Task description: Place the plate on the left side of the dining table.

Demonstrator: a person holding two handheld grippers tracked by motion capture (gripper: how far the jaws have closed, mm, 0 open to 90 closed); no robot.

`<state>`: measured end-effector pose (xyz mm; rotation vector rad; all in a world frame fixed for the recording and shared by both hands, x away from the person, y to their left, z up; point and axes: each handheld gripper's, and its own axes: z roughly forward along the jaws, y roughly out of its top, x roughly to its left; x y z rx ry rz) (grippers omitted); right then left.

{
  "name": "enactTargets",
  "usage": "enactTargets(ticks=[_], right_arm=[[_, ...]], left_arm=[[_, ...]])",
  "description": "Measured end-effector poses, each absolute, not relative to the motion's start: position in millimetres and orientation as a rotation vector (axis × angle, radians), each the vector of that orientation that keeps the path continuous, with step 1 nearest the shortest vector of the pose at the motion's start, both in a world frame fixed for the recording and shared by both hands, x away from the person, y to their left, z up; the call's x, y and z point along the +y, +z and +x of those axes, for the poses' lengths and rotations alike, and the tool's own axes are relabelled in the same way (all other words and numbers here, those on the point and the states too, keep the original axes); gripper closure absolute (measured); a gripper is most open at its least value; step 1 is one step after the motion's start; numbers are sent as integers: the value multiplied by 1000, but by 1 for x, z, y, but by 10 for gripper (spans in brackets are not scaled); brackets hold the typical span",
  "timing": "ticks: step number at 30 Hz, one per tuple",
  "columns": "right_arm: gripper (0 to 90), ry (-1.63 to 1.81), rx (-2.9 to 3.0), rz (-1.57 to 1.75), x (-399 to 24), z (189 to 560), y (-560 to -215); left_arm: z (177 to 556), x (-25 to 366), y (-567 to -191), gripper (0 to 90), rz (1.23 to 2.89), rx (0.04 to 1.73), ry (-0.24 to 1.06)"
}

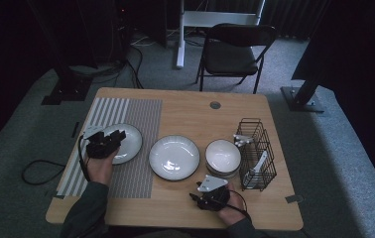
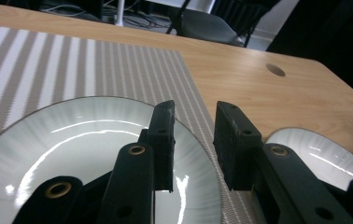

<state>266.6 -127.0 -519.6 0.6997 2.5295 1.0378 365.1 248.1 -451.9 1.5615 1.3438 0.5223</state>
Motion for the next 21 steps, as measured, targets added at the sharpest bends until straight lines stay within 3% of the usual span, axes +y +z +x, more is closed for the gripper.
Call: enactTargets(ticks=[21], right_arm=[[490, 1026, 2560, 676, -135, 263, -518]], left_arm=[[369, 209, -452, 693, 1656, 1219, 452]])
